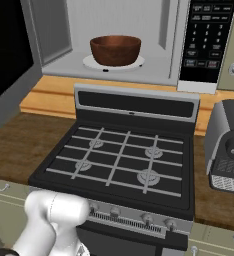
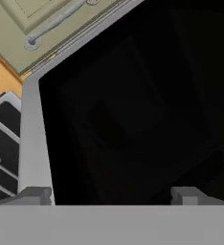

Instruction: Pick the lime from the sink and place it in the bowl. Then pick the bowl and place it in the microwave. Then close the microwave door and press the start button.

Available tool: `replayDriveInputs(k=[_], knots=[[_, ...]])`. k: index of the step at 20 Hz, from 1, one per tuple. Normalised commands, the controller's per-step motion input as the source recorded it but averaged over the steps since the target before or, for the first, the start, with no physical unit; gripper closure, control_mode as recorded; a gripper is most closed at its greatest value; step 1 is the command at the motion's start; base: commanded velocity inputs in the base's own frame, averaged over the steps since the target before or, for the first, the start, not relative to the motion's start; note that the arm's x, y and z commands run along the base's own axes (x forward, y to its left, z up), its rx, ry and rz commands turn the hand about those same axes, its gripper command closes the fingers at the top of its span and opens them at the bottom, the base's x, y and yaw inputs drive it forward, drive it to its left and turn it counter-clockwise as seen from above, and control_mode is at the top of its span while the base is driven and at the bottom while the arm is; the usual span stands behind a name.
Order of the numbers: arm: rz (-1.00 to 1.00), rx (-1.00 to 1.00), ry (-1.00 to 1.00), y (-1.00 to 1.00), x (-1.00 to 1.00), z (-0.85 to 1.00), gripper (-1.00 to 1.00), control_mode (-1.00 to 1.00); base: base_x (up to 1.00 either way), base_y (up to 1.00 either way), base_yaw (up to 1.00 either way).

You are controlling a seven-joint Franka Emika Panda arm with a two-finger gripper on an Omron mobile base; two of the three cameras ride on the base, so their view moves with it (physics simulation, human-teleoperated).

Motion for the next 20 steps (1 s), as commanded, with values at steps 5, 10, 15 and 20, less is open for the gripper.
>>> replayDriveInputs(k=[5,10,15,20], knots=[[0.11,0.23,0.00,-1.00,0.78,0.03,-1.00,-1.00,0.00,0.00,0.00],[0.11,0.17,0.00,-0.85,0.84,0.00,-1.00,-1.00,0.00,0.00,0.00],[0.08,0.12,0.00,-0.64,0.74,0.00,-1.00,-1.00,0.00,0.00,0.00],[0.06,0.10,0.00,-0.48,0.58,0.05,-1.00,-1.00,0.00,0.00,0.00]])
